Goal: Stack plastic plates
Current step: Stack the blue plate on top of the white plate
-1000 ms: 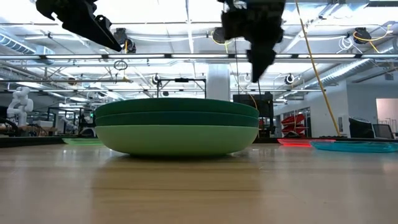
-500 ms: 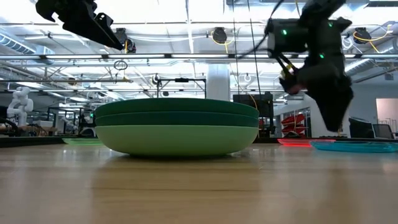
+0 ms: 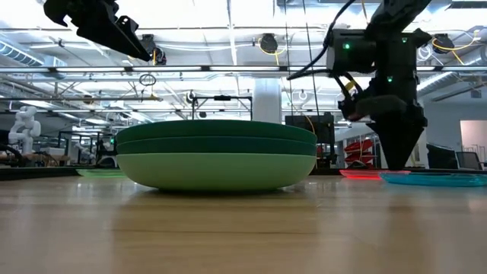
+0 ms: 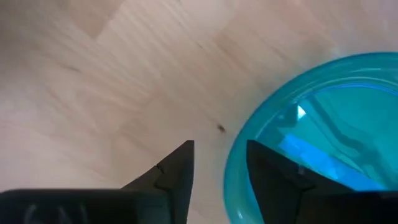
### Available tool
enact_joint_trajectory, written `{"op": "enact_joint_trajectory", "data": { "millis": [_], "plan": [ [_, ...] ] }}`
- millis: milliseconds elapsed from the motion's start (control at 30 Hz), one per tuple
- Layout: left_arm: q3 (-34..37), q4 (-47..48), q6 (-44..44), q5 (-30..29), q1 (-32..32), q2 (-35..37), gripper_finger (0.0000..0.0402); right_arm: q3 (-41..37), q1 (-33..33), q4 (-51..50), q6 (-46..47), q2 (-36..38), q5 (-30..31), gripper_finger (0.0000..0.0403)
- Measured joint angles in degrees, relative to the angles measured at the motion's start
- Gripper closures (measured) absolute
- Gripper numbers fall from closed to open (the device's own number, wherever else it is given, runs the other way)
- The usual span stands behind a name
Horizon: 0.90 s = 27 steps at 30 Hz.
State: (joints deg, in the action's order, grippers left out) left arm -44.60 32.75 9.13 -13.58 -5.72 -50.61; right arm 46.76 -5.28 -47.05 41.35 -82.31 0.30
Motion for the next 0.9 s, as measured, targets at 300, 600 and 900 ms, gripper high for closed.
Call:
{"op": "enact_joint_trajectory", "data": {
  "millis": [300, 600, 900],
  "plan": [
    [0.0, 0.1, -0.3, 0.0, 0.0, 0.0, 0.0179, 0.0, 0.0, -0.5, -2.9, -4.8, 0.0, 0.0291],
    [0.0, 0.1, -0.4, 0.0, 0.0, 0.0, 0.0179, 0.1, 0.0, 0.0, -1.9, -6.4, 1.2, 0.0335],
    [0.0, 0.1, -0.4, 0.0, 0.0, 0.0, 0.0179, 0.4, 0.0, 1.1, -1.9, -6.4, 1.3, 0.0381]
  ]
}}
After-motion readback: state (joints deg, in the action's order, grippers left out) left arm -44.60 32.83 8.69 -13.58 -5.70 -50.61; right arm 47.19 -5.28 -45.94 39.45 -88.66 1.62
